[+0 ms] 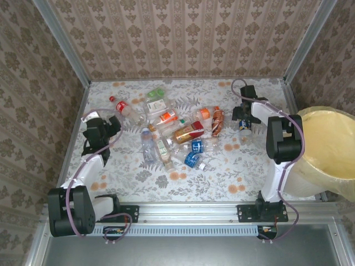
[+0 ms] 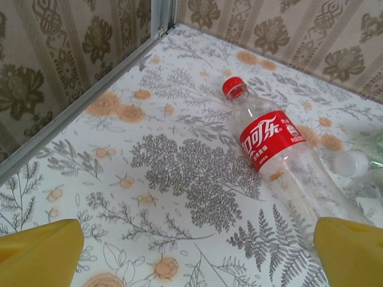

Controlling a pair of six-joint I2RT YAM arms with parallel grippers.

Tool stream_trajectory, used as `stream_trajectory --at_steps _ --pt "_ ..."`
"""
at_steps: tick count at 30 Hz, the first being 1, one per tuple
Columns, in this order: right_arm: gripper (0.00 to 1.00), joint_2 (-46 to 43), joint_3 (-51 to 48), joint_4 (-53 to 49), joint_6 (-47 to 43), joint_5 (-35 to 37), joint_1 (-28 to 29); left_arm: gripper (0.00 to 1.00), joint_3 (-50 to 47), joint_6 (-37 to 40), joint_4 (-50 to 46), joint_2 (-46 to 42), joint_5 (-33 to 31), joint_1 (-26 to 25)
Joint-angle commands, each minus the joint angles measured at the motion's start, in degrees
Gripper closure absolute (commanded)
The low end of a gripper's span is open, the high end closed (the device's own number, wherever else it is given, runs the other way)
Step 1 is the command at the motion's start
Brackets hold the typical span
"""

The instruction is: Put the plastic bottles in the bin

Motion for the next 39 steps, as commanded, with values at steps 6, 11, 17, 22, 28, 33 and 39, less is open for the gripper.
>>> stream_trajectory --at_steps 6,11,17,22,28,33,39 --pt "0.26 7.2 8.5 -8.0 -0.2 0.6 0.3 0.00 0.1 -5.0 -1.7 -2.5 4.1 0.9" --pt "0.36 2.7 3.4 -1.7 -1.8 -2.0 0.3 0.00 -0.9 -6.8 -2.5 -3.5 4.5 0.9" --pt "0.44 -6.5 -5.5 6.7 -3.6 -5.8 0.4 0.00 0.0 -6.6 -2.3 -2.6 7.8 0.8" --pt "0.46 -15.5 -9.8 10.4 -4.7 -7.8 1.4 0.00 0.6 -8.1 -1.8 -2.1 8.5 0.7" --pt "0.49 -27.5 -9.4 11.7 -6.3 -8.9 2.9 0.00 0.8 -8.8 -0.5 -1.0 10.0 0.6" --pt "0.49 -36.4 -4.8 8.7 -6.4 -9.7 3.2 0.00 0.4 -9.1 0.6 -0.7 10.7 0.4" --pt "0.50 -43.8 4.7 0.1 -7.9 -8.8 3.1 0.00 0.8 -9.0 0.8 -0.1 10.8 0.3"
